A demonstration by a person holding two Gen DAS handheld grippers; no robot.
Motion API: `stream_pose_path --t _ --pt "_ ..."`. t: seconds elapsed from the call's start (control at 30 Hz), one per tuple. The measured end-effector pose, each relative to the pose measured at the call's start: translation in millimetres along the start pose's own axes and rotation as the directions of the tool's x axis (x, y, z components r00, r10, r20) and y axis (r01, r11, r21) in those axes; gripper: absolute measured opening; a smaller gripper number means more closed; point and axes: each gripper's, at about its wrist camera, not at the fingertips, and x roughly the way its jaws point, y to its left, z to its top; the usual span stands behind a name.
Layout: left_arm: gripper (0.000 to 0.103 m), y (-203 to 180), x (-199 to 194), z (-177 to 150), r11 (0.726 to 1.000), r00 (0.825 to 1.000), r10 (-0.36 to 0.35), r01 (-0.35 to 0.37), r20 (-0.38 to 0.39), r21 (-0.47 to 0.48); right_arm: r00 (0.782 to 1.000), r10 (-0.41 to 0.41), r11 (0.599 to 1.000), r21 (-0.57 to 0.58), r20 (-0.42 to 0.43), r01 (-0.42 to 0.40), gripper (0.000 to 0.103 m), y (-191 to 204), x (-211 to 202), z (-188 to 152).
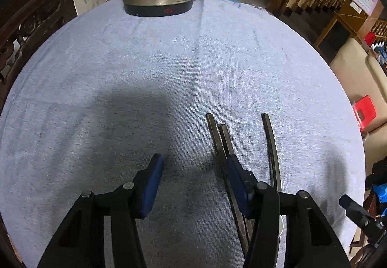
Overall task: Organize utensils
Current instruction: 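Move both grippers down toward the remaining dark chopsticks and white spoon, then grasp a dark chopstick with the left gripper while the right grasps the other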
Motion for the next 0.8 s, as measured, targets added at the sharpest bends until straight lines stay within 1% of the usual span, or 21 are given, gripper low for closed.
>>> stream_pose_path --t 0.17,0.4,0.47,0.57,0.63,0.7,0.77,0.8 --pt "0.056 -5.3 1.8 1.1 1.000 1.000 -0.009 0.009 0.000 -0.004 1.000 0.003 1.000 0.000 -0.007 -0.003 0.068 1.7 3.3 -1.1" --pt "0.056 -14.2 5.2 11.5 0.999 0.999 0.037 -0.036 -0.016 0.024 1.000 -0.001 1.000 -0.006 -0.012 0.001 0.068 4.9 6.0 -2.1" --pt "0.058 -16.8 7.3 15.2 0.998 0.998 0.050 -0.049 -0.029 0.033 1.000 0.002 1.000 -0.008 -0.016 -0.002 0.068 6.8 7.7 -1.8" --pt "0.057 -17.6 11.9 21.8 0.998 0.997 0.057 -0.054 -0.053 0.044 1.000 0.003 1.000 -0.017 -0.017 -0.004 0.068 10.3 9.3 -1.9" --pt "0.047 -15.8 14.5 28.0 0.998 0.997 0.049 -0.046 -0.055 0.044 1.000 0.008 1.000 -0.022 -0.016 -0.008 0.068 13.6 10.4 -1.6" --pt "0.026 -12.2 13.7 30.9 0.999 0.998 0.026 -0.024 -0.064 0.028 1.000 0.010 1.000 -0.029 -0.015 -0.011 0.068 16.0 11.4 0.1" --pt "0.018 -8.2 13.0 31.8 1.000 0.997 -0.011 0.012 -0.081 0.015 1.000 0.011 0.999 -0.040 -0.013 -0.012 0.068 20.5 12.9 3.3" --pt "0.017 -5.9 12.4 31.5 1.000 0.996 -0.013 0.014 -0.084 0.014 1.000 0.014 0.999 -0.045 -0.011 -0.014 0.067 22.1 13.2 4.5"
